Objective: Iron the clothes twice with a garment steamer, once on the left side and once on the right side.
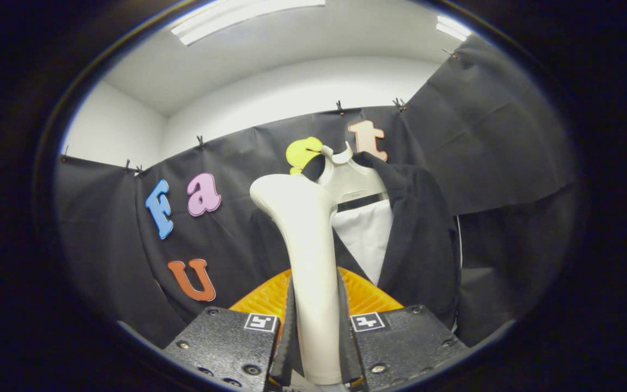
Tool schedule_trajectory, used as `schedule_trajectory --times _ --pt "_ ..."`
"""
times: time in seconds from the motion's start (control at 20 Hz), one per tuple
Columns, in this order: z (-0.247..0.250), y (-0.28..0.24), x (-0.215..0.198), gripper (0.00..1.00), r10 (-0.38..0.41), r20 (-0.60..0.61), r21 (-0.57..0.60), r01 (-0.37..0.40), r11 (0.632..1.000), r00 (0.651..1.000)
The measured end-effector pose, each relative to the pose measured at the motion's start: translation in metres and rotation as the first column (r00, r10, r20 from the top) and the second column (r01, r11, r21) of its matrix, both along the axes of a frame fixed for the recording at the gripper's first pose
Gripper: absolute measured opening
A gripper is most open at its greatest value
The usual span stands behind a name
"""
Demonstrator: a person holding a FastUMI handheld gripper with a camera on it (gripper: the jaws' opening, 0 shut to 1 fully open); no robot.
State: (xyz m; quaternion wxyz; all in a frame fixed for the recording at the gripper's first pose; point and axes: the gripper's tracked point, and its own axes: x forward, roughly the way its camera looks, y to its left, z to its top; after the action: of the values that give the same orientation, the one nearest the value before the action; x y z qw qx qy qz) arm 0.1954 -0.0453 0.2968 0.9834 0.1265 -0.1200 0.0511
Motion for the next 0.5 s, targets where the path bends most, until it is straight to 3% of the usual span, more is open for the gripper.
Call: schedule_trajectory --times 0.5 --pt "-0.025 0.012 0.039 0.36 -0.097 -0.030 -0.131 0.093 0.987 0.995"
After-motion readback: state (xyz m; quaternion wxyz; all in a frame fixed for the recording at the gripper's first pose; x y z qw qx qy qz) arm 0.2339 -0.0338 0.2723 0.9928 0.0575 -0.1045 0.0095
